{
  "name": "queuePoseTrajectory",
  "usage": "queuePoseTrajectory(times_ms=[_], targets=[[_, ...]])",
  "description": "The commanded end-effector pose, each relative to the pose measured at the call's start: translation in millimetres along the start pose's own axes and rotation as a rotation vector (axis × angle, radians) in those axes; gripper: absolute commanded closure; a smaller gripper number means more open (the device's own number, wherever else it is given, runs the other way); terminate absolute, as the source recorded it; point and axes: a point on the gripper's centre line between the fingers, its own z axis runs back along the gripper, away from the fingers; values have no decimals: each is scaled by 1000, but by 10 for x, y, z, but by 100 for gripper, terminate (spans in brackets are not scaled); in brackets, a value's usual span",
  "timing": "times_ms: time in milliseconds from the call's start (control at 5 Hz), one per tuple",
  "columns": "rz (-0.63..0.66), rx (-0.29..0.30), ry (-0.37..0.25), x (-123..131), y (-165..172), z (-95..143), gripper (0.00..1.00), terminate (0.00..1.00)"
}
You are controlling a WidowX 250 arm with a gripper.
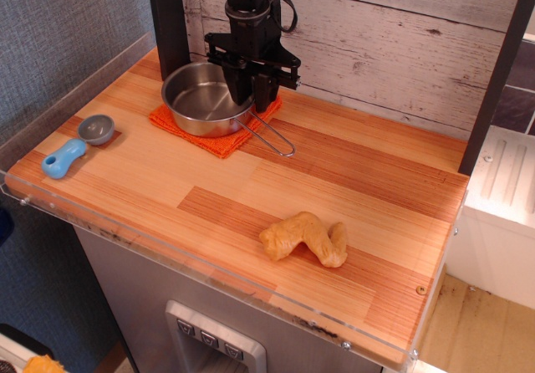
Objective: Place the pot on to the table.
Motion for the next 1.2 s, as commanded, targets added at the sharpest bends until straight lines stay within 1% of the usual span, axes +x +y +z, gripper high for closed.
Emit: queuePoseTrajectory(times_ms=[0,200,400,600,800,1000], targets=[[20,-32,-69,107,27,238,100,0],[71,-55,-123,160,34,449,100,0],[176,17,-184,177,-46,811,100,0],[270,41,-199,165,-406,984,100,0],[269,58,-170,137,-846,966,100,0],[246,79,-162,50,-1231,897,100,0]])
